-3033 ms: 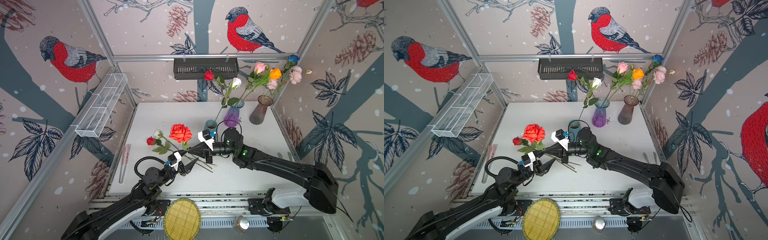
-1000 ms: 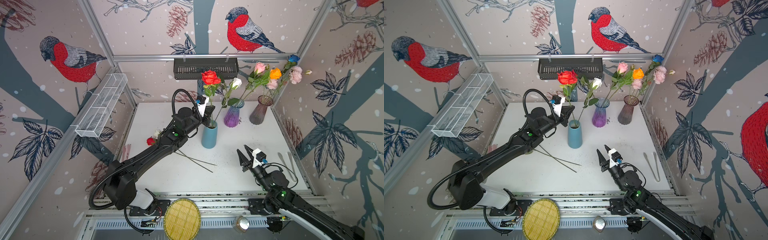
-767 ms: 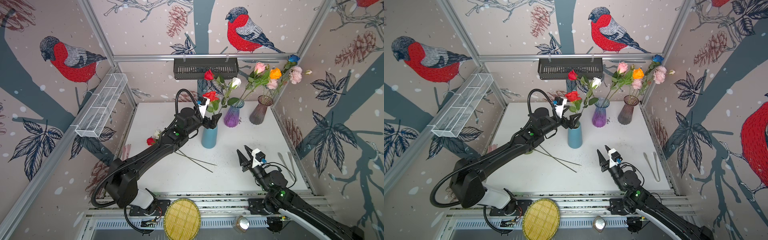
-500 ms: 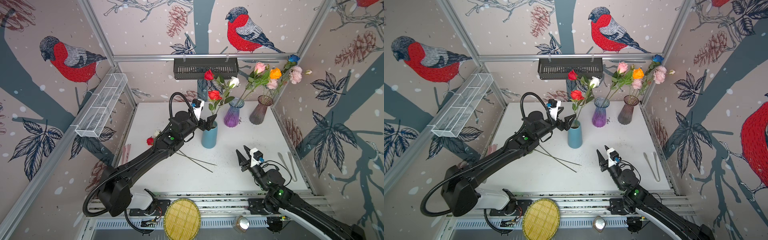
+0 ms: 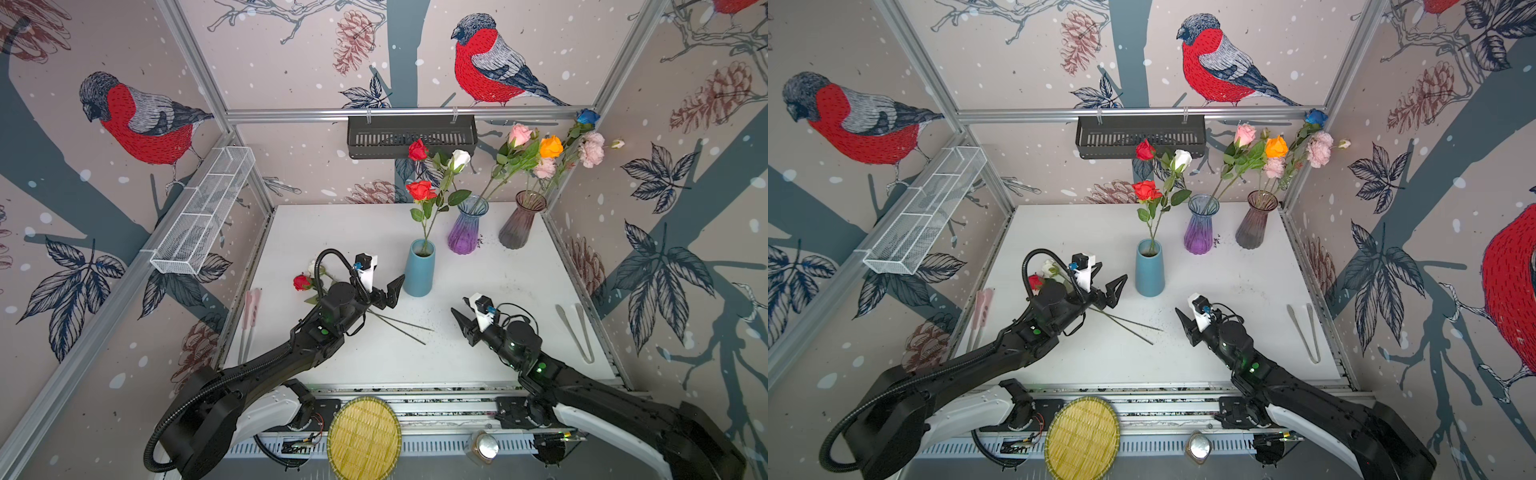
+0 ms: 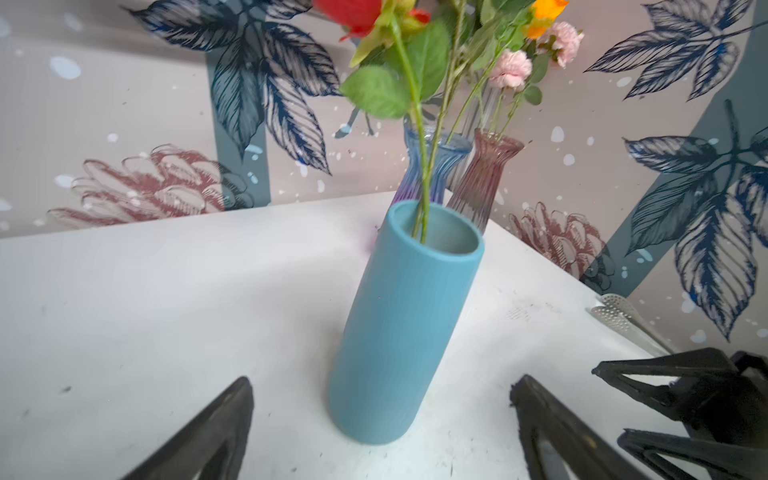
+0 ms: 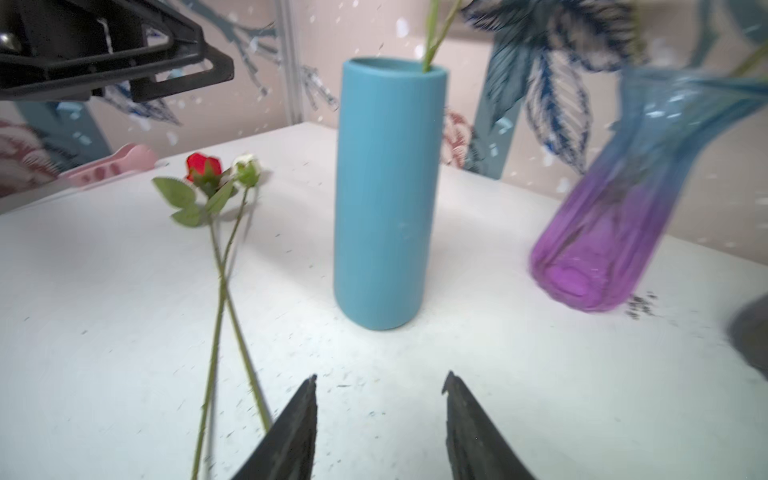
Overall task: Arrange the flowers into the vase
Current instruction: 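Open the left gripper and withdraw it while the right reaches toward the teal vase, then reach the right gripper across to the loose white rose stem and close on it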
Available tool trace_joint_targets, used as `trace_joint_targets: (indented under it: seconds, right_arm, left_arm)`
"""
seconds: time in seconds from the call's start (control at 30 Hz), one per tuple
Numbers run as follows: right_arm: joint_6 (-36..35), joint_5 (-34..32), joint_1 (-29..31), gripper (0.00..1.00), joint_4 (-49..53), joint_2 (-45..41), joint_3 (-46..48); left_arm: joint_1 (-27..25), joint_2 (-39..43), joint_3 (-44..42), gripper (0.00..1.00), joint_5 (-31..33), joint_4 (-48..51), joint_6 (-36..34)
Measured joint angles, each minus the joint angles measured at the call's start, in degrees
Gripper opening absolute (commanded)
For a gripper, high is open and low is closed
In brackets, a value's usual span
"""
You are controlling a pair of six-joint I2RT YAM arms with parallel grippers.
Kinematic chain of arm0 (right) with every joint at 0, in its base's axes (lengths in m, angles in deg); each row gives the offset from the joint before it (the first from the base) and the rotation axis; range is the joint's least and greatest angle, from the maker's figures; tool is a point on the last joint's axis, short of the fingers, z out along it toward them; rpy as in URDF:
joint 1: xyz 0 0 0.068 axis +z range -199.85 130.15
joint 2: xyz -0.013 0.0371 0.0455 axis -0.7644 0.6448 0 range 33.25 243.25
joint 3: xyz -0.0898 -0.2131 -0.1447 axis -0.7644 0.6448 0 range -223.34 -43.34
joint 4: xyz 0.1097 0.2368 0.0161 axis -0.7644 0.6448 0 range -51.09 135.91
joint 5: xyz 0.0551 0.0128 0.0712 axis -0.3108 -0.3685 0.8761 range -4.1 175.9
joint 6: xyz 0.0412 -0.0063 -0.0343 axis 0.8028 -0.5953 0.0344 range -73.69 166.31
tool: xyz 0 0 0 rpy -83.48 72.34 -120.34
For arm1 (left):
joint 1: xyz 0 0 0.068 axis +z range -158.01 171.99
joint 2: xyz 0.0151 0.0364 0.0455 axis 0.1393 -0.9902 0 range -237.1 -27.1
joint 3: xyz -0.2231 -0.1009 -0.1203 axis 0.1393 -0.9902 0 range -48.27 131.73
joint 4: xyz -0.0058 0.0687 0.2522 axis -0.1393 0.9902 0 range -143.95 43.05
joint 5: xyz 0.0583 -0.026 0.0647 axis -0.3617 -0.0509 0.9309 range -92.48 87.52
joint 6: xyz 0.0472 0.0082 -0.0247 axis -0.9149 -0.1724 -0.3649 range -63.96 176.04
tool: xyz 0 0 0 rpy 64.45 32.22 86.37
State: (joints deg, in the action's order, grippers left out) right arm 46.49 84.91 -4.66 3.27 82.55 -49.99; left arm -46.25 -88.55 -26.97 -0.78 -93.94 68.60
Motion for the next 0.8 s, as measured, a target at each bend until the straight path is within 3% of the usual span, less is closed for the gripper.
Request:
trace_joint_targets:
  seconds: [0.2,0.43,0.57,0.8]
  right_arm:
    - [-0.3,13.2,5.6,0.49,3.7,22.4,-17.4]
    - [1.7,25.9,6.9,0.44,9.5,44.9,-37.6]
    - [2.9,28.9,6.8,0.40,15.1,55.6,-50.7]
    - [4.6,25.4,6.8,0.36,27.9,70.2,-70.2]
  left_arm:
    - [0.2,5.1,-11.0,0.97,6.2,-5.7,-1.0]
    - [0.2,17.6,-14.6,0.96,14.8,-8.9,-1.1]
    - [0.2,22.8,-18.0,0.96,17.4,-9.6,-0.3]
    - [-1.0,29.1,-18.4,0.96,19.4,-9.3,0.7]
